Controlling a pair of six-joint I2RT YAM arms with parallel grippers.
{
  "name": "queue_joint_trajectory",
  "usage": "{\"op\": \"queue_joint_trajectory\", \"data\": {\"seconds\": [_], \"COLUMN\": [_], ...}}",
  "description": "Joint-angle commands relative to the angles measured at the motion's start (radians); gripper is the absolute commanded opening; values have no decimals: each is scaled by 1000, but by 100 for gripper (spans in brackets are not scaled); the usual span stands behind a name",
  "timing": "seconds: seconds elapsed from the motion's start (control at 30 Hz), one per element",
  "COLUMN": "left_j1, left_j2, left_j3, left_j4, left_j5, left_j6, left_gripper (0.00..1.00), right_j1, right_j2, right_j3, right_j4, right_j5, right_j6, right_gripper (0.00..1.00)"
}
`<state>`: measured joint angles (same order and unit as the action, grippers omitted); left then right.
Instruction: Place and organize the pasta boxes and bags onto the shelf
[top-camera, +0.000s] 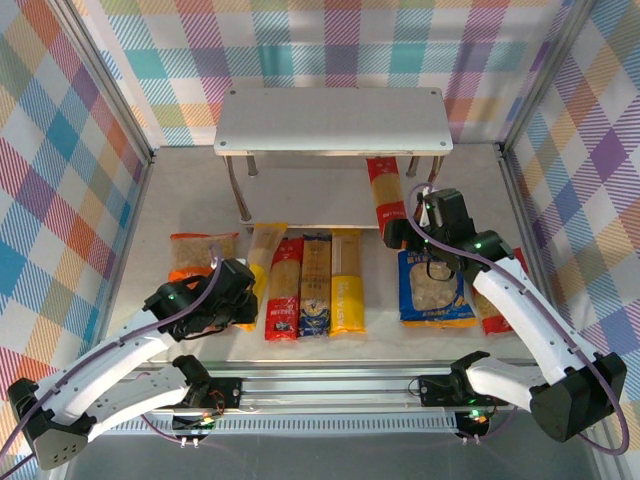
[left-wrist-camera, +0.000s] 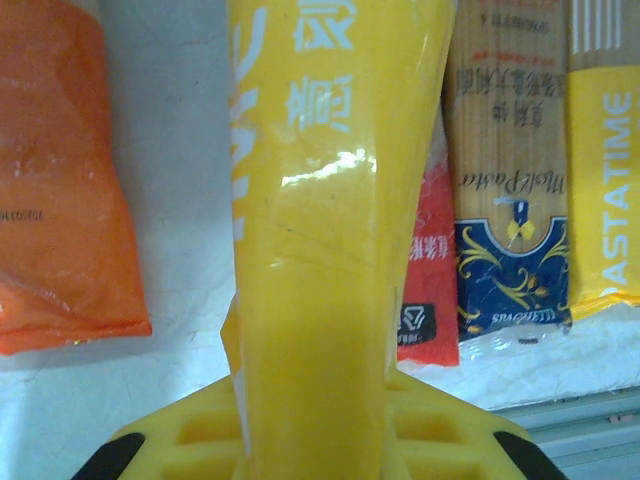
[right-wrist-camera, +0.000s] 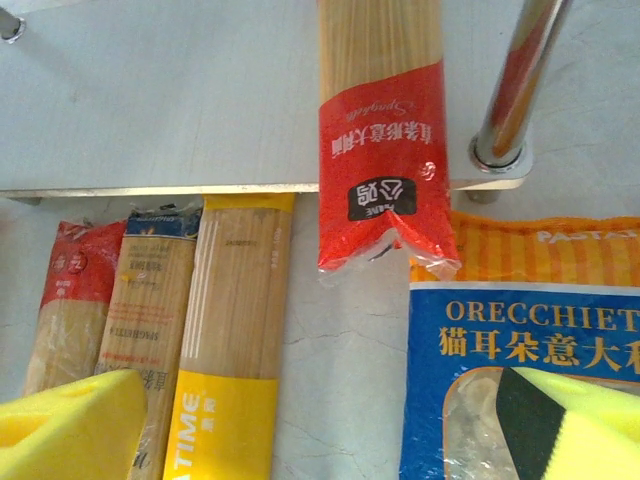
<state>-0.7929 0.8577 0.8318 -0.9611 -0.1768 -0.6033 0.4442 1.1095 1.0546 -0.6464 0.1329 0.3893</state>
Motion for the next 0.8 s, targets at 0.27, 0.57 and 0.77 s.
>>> {"op": "queue_joint_trajectory", "data": {"seconds": [0.27, 0.57, 0.77], "left_j1": [81, 215, 268], "left_j2": [181, 368, 491], "left_j3": [140, 169, 227], "left_j4": [349, 569, 641], "left_j5": [-173, -158, -179], "left_j6": [175, 274, 322], "left_gripper": [0, 0, 0], "right_j1": [46, 90, 106], "right_j2": [27, 48, 62], "right_j3": [-2, -10, -9], "right_j4": [17, 23, 26], "right_j5": [-36, -38, -34], "right_j6": [21, 26, 30], "right_gripper": [91, 91, 91]}}
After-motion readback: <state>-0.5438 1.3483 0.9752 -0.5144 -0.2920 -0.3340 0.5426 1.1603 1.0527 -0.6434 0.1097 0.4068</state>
